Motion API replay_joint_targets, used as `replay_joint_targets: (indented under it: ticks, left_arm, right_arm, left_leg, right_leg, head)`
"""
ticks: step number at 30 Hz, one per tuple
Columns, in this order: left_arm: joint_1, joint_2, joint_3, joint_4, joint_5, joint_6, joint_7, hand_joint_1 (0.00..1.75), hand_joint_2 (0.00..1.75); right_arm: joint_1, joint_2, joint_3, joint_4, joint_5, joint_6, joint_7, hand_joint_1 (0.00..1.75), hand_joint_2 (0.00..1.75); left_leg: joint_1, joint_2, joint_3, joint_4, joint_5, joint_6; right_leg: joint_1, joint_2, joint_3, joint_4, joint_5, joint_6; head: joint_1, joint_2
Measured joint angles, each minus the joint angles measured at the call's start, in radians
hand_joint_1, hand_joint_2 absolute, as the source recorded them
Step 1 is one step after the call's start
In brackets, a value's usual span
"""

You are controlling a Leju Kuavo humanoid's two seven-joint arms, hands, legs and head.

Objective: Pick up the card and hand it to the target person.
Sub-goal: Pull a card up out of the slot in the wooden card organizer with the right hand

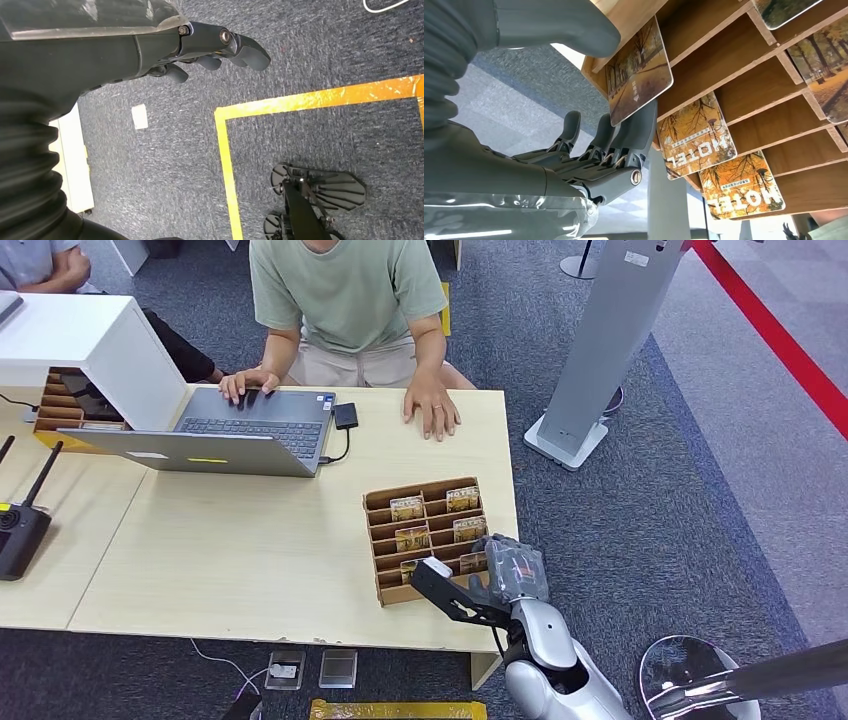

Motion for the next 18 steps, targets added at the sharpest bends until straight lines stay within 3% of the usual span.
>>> replay_joint_targets:
  ticks: [8,13,18]
  left_arm:
    - [0.000,0.000,-0.002,-0.001,-0.002,-0.004,0.000,0.00,1.75]
    - [0.000,-0.001,-0.003,0.001,-0.004,-0.003,-0.002,0.00,1.75]
    - [-0.001,-0.001,-0.003,0.000,-0.005,0.001,0.002,0.00,1.75]
  right_arm:
    - [0.006,-0.003,0.000,-0.011,0.001,-0.002,0.003,1.04,1.75]
    - [0.012,-0.003,-0.012,-0.010,0.005,-0.006,0.005,1.31,1.75]
    - [0.011,-0.002,-0.010,-0.017,0.009,-0.004,0.005,1.37,1.75]
  left_leg:
    - [0.000,0.000,0.000,0.000,0.000,0.000]
    - [0.000,0.000,0.000,0.000,0.000,0.000]
    - [0.000,0.000,0.000,0.000,0.000,0.000]
  right_leg:
    - [0.000,0.000,0.000,0.000,0.000,0.000]
    - [0.000,-0.001,0.000,0.000,0.000,0.000]
    - [0.000,-0.001,0.000,0.000,0.000,0.000]
  head:
    - [0.000,0.000]
    - [0.000,0.000]
    - [0.000,0.000]
